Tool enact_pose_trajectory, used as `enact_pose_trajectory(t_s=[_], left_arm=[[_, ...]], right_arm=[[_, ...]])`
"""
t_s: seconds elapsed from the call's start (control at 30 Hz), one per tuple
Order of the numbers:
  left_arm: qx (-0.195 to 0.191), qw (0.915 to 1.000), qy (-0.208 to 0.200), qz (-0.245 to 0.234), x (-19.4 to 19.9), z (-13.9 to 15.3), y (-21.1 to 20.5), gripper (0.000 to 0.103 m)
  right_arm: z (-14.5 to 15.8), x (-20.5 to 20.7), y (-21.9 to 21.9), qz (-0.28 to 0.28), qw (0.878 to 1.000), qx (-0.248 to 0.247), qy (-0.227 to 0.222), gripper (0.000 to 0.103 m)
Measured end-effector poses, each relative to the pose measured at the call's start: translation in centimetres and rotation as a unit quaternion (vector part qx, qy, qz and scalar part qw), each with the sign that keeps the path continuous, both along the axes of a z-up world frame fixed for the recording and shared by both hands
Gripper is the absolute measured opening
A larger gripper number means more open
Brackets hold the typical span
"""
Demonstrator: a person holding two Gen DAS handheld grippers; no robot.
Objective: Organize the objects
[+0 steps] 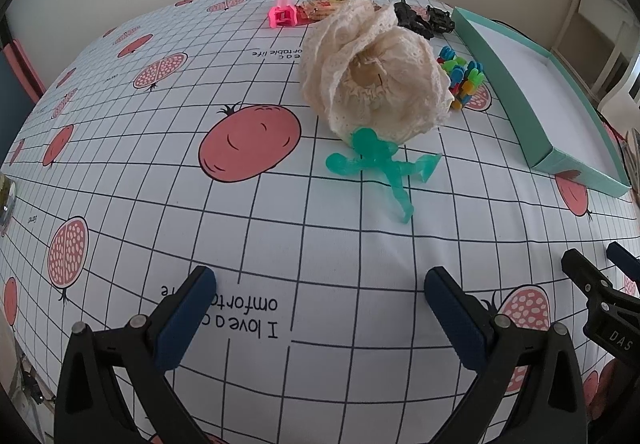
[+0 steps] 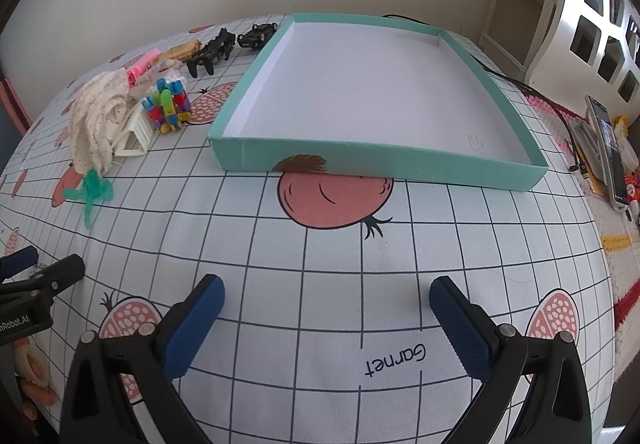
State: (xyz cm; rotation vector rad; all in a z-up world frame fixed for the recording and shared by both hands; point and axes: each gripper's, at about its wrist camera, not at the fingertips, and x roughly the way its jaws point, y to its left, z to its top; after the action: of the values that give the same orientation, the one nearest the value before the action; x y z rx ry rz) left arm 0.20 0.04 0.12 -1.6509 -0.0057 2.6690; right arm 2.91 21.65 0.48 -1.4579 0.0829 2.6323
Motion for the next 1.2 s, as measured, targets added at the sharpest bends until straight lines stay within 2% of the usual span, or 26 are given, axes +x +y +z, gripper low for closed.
enact_pose_trajectory(t_s=[0.97,1.13,1.2], left_arm=[[0.002,0.9999,-0.014,0.000,-0.1,0.3,0.1,0.103],[0.030,0.9992,-0.022,0.013,-0.6,0.8,-0.5,0.103],[0.046,0.9987,-0.019,0.014,-0.9,1.5,-0.8,0.103]], right_arm=[[0.1,0.0,0.0,0.002,1.000,-0.002,-0.007,0.103],[0.3,-0.3,-0.4,0.005,1.000,-0.006,-0.018,0.102],[1.3,-0.6,-0.6,0.008,1.000,-0.008,-0.008,0.102]])
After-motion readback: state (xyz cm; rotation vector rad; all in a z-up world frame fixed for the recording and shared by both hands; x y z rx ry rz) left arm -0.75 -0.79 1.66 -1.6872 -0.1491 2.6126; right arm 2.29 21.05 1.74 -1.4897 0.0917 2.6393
